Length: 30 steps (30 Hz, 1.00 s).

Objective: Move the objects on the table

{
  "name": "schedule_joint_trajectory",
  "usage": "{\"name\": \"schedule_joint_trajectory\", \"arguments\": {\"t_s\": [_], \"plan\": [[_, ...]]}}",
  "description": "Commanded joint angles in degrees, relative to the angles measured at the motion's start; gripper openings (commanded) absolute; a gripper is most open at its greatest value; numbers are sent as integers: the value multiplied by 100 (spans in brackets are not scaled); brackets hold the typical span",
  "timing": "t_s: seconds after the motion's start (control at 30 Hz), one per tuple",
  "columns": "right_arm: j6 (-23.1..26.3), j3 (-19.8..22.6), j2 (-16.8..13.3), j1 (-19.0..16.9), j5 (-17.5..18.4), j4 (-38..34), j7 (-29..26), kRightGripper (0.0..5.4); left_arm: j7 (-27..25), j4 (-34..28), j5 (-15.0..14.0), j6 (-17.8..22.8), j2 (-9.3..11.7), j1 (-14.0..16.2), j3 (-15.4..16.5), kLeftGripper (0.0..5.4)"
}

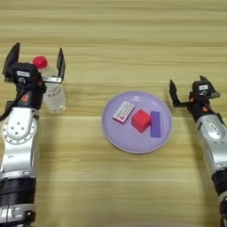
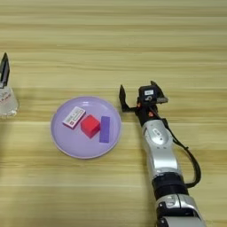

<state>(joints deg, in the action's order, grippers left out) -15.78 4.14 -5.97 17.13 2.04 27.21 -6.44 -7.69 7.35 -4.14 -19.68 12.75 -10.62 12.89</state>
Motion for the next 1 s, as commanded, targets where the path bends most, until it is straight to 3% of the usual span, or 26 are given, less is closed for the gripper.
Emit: {"name": "schedule_joint_trajectory", "arguments": {"t_s": [0.03,0.33,0.77,1.0], "plan": [[-61,61,-29,126,10,55,61,537,26,467,-40,-79,94,-225,64,540],[-127,440,-284,260,132,73,214,537,-294,839,-399,-4,-4,-320,-16,540],[-130,438,-270,230,111,38,218,537,-318,1447,-338,-95,6,-506,-28,540],[-132,428,-264,229,112,46,204,537,-321,2076,-270,-59,81,-744,-40,540]]}}
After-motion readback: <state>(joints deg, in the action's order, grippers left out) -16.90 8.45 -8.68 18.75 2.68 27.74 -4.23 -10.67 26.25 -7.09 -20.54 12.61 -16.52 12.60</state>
